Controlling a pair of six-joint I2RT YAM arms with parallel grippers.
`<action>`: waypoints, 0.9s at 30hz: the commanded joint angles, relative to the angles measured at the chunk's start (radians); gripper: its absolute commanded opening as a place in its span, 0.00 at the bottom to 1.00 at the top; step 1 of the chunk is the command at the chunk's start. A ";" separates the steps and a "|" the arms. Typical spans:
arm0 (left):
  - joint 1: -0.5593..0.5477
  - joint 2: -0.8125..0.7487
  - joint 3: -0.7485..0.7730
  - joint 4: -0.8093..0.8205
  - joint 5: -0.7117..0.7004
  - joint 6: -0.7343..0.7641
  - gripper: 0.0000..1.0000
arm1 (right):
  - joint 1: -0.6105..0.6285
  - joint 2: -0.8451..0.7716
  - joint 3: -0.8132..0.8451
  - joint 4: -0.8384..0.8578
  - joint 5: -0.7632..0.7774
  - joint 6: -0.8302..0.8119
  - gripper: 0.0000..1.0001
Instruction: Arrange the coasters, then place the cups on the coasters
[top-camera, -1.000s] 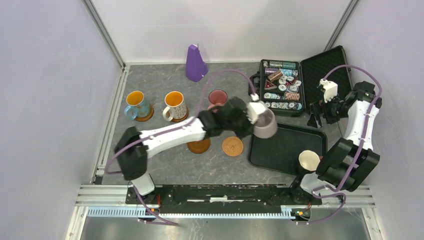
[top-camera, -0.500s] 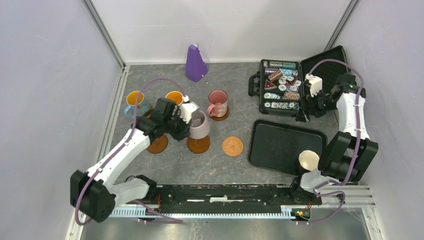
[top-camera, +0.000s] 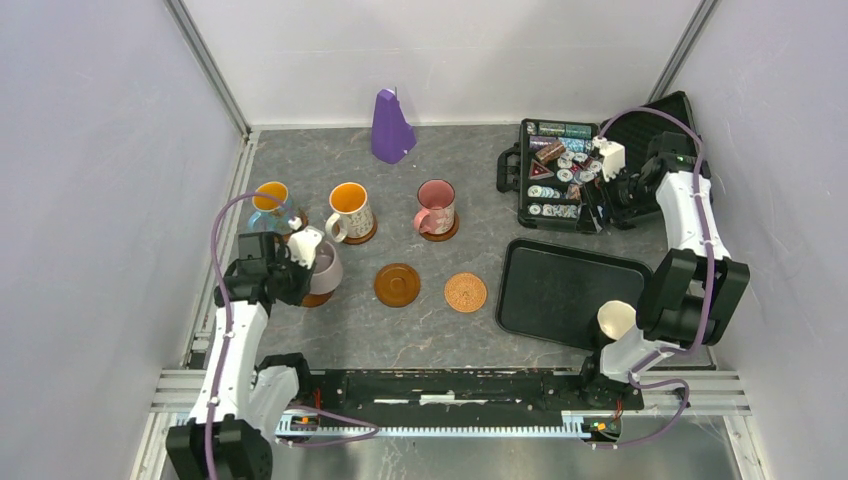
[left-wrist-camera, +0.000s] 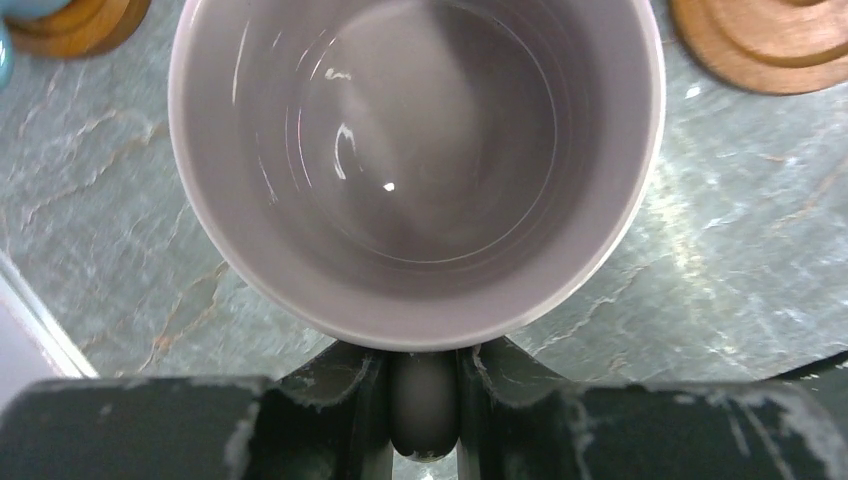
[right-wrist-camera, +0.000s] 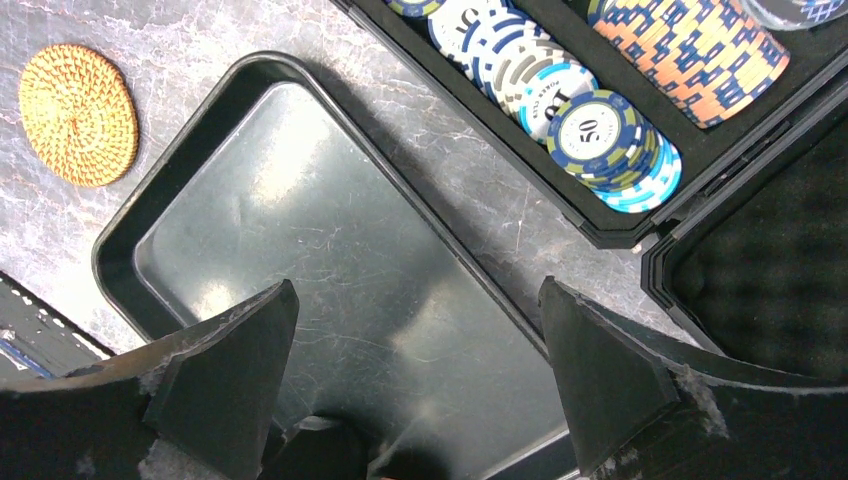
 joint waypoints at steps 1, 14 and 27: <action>0.117 -0.018 -0.003 0.110 0.074 0.117 0.02 | 0.016 0.007 0.052 0.029 0.003 0.040 0.98; 0.277 0.053 -0.072 0.209 0.179 0.229 0.02 | 0.023 -0.027 0.003 0.027 0.021 0.051 0.98; 0.281 0.080 -0.157 0.276 0.146 0.233 0.06 | 0.024 -0.030 0.001 0.002 0.036 0.034 0.98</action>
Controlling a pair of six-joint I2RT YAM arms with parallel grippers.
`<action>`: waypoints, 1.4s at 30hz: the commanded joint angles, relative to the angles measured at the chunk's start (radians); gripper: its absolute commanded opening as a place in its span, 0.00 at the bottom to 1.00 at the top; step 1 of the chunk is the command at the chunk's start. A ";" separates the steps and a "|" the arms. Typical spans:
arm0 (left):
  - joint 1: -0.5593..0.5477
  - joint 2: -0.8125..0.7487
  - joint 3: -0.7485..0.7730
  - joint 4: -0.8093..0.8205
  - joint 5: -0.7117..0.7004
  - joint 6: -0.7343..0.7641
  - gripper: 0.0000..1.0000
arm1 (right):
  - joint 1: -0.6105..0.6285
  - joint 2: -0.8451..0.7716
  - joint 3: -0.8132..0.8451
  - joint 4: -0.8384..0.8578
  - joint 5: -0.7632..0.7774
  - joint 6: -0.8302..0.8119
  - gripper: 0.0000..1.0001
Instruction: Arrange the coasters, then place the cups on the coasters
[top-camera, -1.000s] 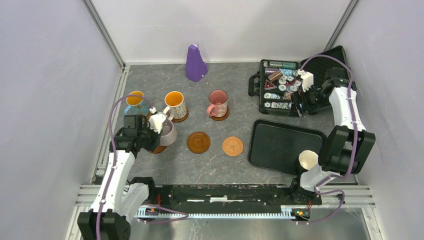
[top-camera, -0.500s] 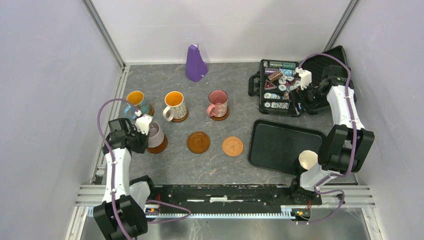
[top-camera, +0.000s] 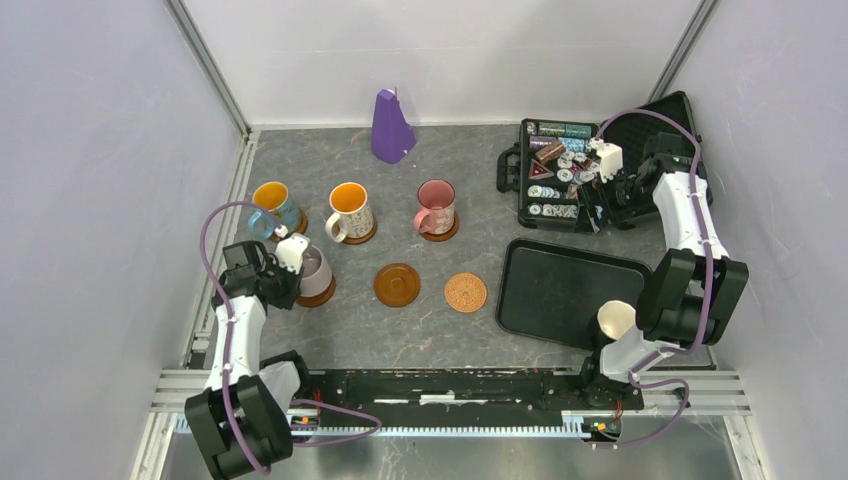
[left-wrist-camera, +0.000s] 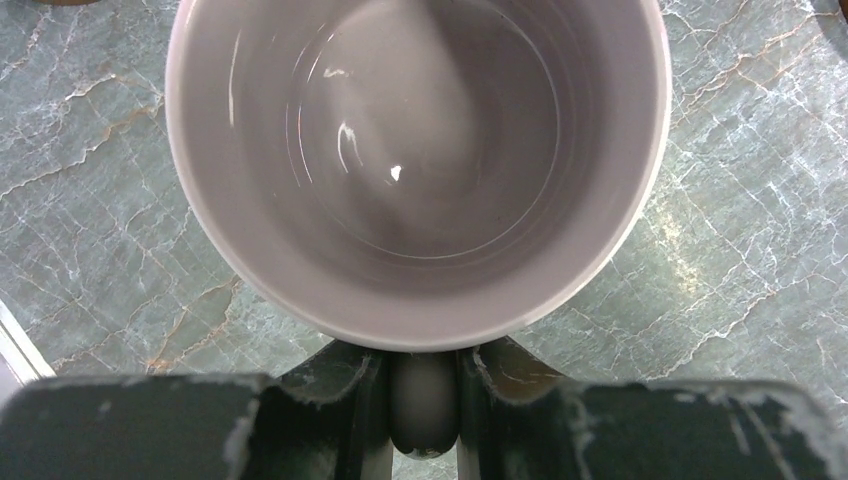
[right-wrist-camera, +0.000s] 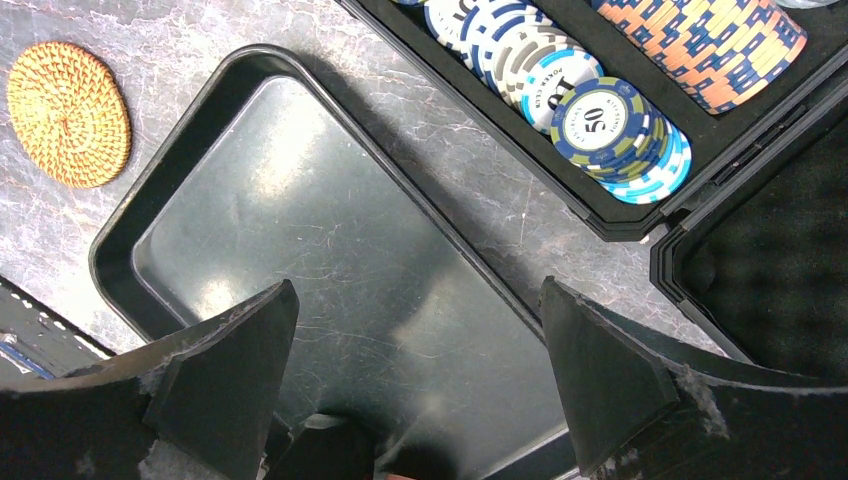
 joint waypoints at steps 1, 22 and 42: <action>0.008 -0.038 -0.028 0.081 0.025 0.063 0.08 | 0.004 -0.033 0.010 -0.015 0.003 -0.004 0.98; 0.015 -0.102 -0.063 -0.012 -0.040 0.092 0.54 | 0.003 -0.028 -0.003 -0.009 -0.006 -0.020 0.98; 0.015 -0.120 0.071 -0.229 -0.070 0.149 0.82 | 0.003 -0.029 -0.028 0.015 -0.030 -0.010 0.98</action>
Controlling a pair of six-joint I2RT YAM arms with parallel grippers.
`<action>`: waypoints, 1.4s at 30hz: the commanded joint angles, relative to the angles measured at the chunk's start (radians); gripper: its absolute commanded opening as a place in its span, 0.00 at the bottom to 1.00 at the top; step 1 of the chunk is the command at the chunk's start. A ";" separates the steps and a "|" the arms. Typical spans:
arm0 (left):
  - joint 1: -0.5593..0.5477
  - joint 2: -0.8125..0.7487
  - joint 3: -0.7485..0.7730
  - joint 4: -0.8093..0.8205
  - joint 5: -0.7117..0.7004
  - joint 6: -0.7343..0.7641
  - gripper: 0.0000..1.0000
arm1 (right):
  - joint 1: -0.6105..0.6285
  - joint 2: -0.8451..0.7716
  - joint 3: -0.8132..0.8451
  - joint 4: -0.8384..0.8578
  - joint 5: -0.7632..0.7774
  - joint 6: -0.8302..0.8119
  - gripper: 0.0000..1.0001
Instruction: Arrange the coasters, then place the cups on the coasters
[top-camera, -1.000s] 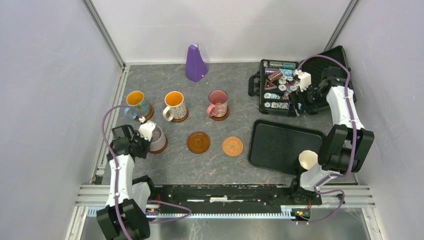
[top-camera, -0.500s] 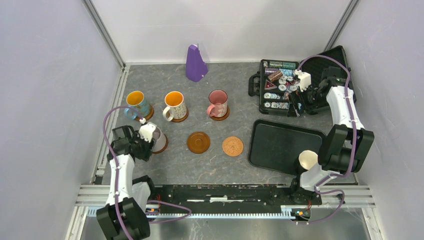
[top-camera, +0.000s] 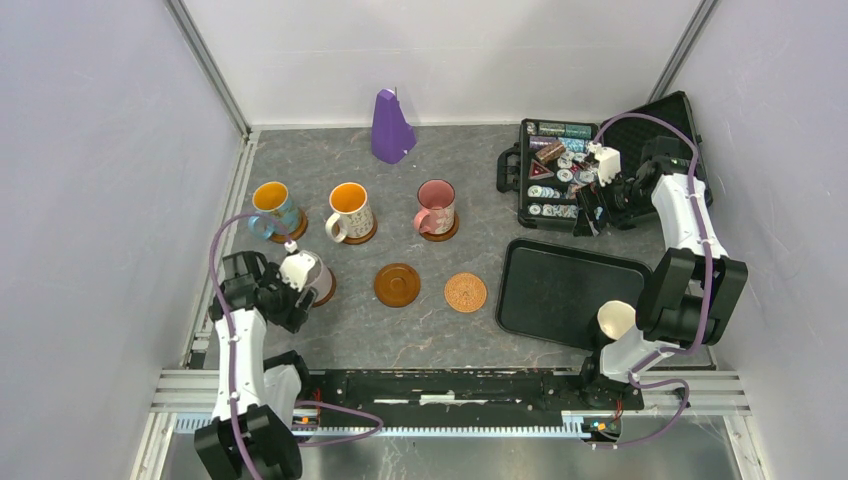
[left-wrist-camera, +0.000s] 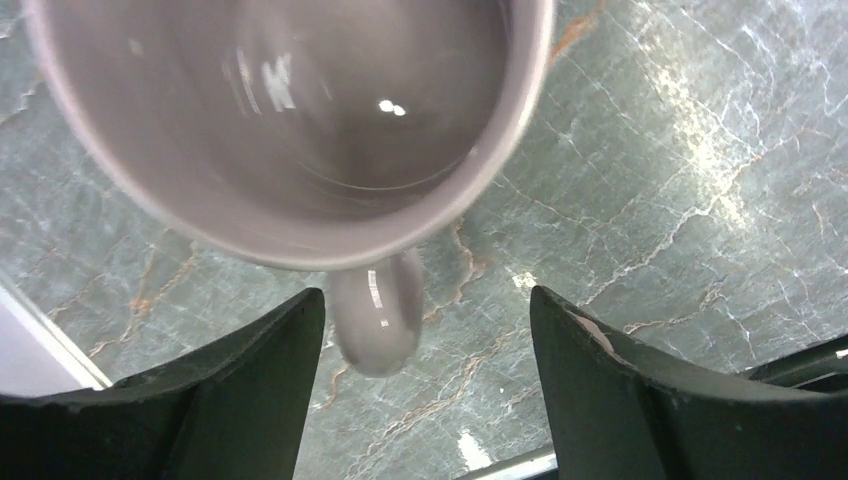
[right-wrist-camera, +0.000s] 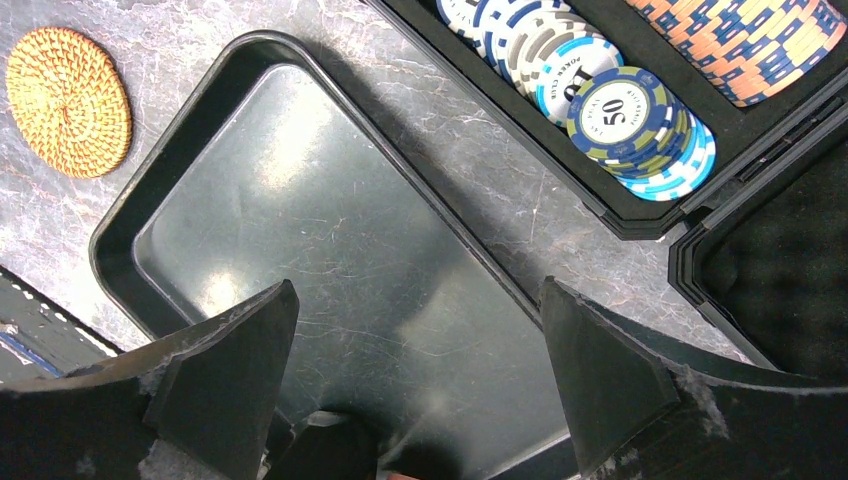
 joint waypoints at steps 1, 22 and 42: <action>0.005 0.033 0.118 -0.003 -0.045 -0.035 0.88 | 0.003 -0.030 -0.006 0.017 -0.028 0.005 0.98; -0.694 0.431 0.929 -0.173 -0.046 -0.376 1.00 | 0.020 -0.010 0.133 -0.131 0.046 -0.152 0.98; -1.205 0.754 0.847 0.313 -0.111 -0.626 1.00 | 0.010 -0.329 -0.104 -0.229 0.444 -0.398 0.98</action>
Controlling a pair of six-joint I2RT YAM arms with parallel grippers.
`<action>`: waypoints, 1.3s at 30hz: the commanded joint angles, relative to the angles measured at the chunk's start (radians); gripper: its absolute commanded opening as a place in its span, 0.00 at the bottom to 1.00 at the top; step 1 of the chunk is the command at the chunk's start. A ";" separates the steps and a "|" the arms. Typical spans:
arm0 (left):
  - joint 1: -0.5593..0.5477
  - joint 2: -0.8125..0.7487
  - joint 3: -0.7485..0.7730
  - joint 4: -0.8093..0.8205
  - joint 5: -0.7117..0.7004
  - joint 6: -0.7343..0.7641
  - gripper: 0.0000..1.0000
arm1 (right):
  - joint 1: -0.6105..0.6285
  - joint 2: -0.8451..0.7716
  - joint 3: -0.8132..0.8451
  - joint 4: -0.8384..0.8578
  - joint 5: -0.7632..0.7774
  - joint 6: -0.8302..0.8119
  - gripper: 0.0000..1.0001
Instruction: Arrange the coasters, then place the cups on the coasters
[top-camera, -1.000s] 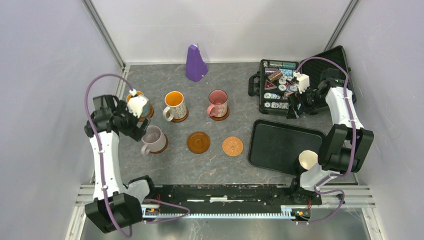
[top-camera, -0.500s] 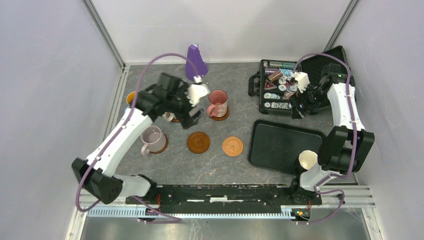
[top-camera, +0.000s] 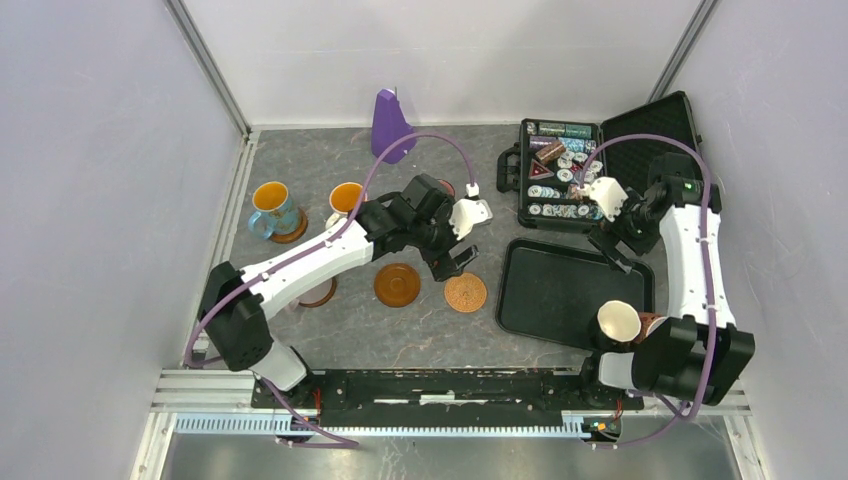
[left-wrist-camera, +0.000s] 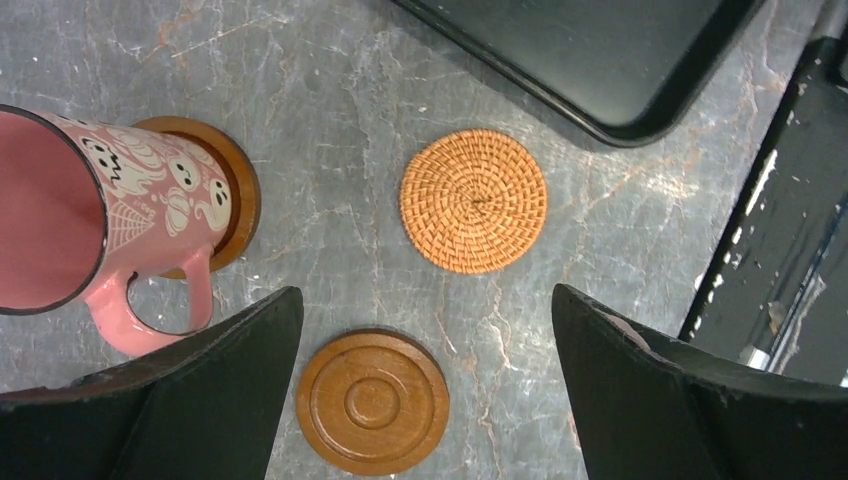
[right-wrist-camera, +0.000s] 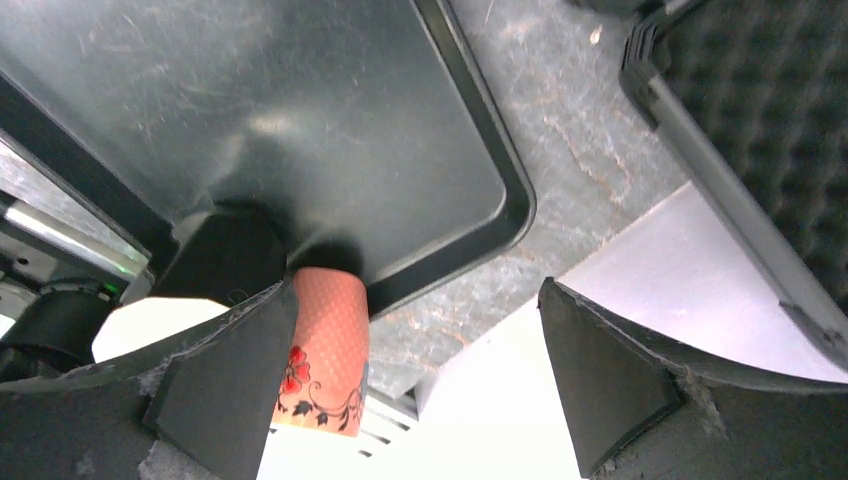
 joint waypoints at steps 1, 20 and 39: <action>0.000 0.014 0.020 0.101 -0.023 -0.070 1.00 | -0.008 -0.062 -0.041 -0.010 0.133 -0.042 0.98; 0.000 0.159 0.157 0.101 0.082 -0.026 1.00 | -0.004 -0.378 -0.205 -0.021 0.700 -0.112 0.98; -0.001 0.311 0.344 0.014 0.147 0.013 1.00 | -0.006 -0.572 -0.480 -0.022 0.655 0.003 0.98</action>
